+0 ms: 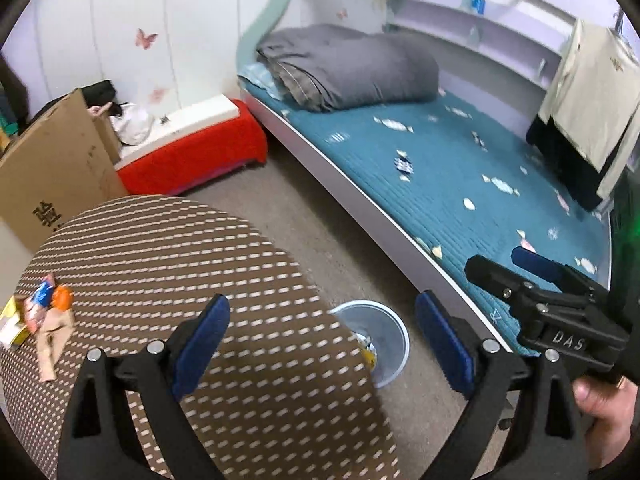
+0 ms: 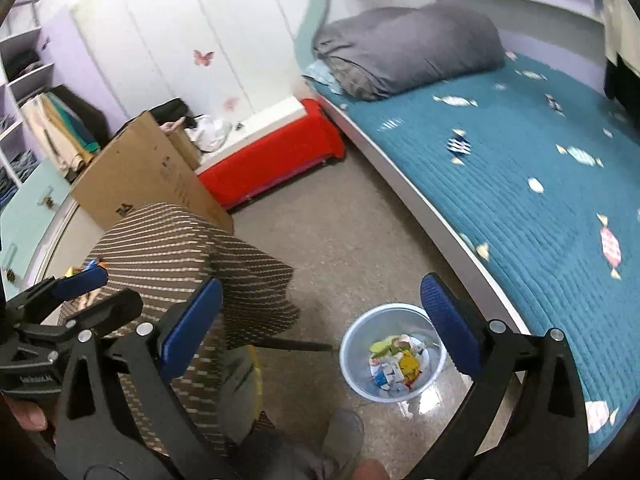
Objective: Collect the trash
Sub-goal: 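Move both tools back over the table, then grasp the orange cap with the right tool while the left grasps the tan cloth, then carry the orange cap and tan cloth over the wastebasket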
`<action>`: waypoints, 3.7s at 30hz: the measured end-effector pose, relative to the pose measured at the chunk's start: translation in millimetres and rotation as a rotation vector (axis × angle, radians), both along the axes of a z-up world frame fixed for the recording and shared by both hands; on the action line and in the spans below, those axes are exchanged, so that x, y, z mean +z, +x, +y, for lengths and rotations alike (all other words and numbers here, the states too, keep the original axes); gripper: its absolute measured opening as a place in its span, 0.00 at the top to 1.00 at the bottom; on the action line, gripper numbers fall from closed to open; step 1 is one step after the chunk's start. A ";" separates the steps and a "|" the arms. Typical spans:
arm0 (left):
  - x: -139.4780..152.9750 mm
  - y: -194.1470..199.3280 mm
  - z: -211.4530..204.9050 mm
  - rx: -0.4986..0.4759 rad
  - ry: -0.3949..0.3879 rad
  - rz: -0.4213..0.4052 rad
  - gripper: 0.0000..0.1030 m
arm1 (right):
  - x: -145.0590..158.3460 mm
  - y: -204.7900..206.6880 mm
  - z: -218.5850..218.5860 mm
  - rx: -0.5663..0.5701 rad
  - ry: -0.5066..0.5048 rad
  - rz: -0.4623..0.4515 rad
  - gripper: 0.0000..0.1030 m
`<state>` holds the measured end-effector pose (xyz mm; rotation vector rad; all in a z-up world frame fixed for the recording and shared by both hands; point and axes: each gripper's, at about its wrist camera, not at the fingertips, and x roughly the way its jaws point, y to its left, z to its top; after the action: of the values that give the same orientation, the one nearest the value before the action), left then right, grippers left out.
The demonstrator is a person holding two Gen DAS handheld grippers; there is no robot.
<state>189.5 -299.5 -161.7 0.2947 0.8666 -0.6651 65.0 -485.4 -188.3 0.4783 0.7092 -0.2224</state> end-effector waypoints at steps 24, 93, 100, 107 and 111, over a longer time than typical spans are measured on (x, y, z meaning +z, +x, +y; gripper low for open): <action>2.8 40.8 327.4 0.586 -0.105 -0.124 0.05 | 11.7 147.3 261.9 0.494 -0.151 0.063 0.06; 25.3 -51.1 -15.7 -0.154 -0.231 0.034 0.96 | -188.5 32.2 -74.2 -0.011 0.234 0.293 0.71; -11.7 -26.2 -60.4 -0.176 -0.138 0.086 0.95 | -263.8 40.6 -96.3 -0.118 0.408 0.353 0.24; -58.4 -7.6 -104.9 -0.216 -0.047 0.191 0.95 | -249.0 -3.4 -116.2 -0.226 0.420 0.273 0.19; -83.7 -1.5 -128.7 -0.235 0.021 0.240 0.95 | -227.6 -21.1 -127.1 -0.245 0.397 0.228 0.17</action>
<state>187.9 -428.3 -245.3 0.3433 1.0781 -0.9229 44.0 -612.5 -415.9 0.9314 0.9236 -0.3725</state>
